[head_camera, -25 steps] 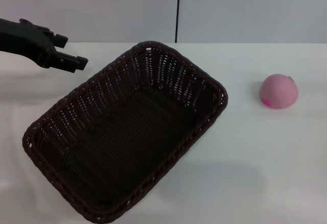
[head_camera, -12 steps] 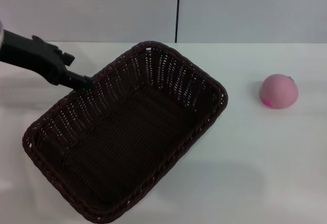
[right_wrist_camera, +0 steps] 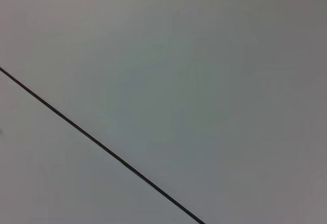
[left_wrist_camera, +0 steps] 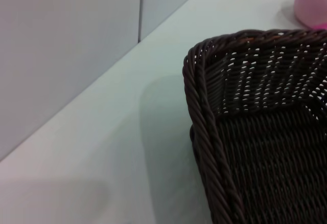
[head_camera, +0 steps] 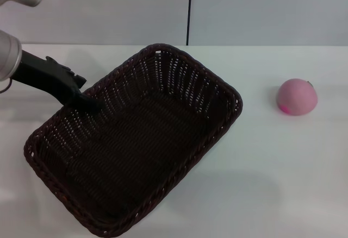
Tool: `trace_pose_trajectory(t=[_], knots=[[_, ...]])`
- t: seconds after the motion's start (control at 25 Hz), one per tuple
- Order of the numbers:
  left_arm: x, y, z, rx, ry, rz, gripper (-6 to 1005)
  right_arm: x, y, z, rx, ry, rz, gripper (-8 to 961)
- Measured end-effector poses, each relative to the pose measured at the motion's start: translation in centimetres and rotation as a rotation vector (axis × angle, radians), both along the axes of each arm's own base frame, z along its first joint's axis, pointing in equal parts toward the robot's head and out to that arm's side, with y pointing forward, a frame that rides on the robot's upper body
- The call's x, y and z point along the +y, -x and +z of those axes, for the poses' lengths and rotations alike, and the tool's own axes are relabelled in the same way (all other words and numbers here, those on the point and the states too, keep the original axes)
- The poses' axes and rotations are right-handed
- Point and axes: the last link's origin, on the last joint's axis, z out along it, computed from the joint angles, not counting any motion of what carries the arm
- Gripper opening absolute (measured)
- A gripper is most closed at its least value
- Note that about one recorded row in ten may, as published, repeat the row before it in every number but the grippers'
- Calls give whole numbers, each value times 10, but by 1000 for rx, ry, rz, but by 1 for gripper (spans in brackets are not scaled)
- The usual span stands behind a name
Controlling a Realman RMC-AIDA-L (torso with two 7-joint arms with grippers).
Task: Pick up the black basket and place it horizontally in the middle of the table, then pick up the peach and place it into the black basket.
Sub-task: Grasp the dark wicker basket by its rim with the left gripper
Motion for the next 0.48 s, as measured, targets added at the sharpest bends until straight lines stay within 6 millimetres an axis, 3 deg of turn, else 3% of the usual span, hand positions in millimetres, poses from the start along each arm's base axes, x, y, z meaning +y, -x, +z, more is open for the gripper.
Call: trace_pose_trajectory(t=[0.44, 0.48], knots=[[1, 2, -9, 29, 25, -15, 777, 2, -1, 0, 1, 6, -10, 625], [1, 2, -10, 29, 28, -17, 736, 2, -1, -1, 1, 6, -10, 625]])
